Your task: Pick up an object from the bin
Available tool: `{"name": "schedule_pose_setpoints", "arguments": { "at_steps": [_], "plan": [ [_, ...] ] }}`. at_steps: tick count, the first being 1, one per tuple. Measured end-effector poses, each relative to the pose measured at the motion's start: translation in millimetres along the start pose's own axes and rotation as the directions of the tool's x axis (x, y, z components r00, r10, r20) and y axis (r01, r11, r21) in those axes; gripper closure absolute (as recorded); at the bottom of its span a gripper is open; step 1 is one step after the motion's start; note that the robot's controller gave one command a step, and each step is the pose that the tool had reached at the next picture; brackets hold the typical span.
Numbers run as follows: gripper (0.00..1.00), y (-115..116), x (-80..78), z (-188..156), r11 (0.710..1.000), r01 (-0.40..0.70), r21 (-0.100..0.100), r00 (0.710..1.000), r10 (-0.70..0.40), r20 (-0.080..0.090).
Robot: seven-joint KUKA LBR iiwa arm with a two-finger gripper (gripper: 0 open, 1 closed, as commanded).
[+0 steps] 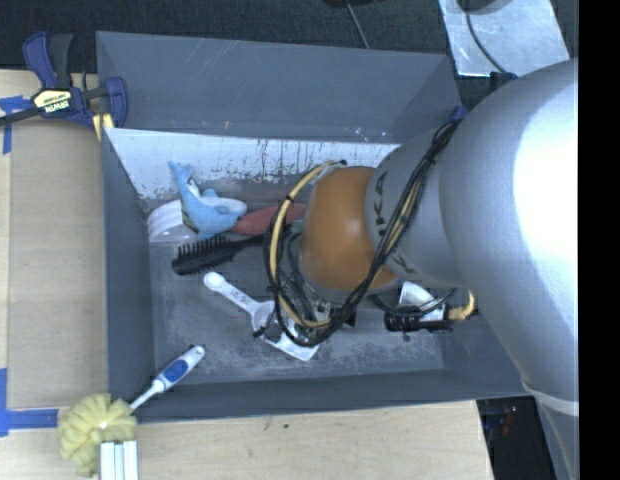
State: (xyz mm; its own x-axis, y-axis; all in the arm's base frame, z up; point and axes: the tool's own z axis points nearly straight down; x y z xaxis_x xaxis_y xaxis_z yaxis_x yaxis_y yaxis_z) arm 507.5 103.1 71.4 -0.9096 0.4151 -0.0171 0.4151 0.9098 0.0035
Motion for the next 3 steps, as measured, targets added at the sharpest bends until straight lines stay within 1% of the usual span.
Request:
{"name": "schedule_pose_setpoints", "arguments": {
  "at_steps": [1,2,3],
  "plan": [
    [1.0,0.0,0.0,0.0,1.0,0.0,0.0,1.0,0.0,0.0],
    [1.0,-1.8,2.8,-23.1,1.0,0.002,0.007,1.0,-0.002,-0.011],
    [1.0,-0.9,0.2,-66.1,1.0,0.003,0.004,1.0,-0.003,-0.005]
  ]
}}
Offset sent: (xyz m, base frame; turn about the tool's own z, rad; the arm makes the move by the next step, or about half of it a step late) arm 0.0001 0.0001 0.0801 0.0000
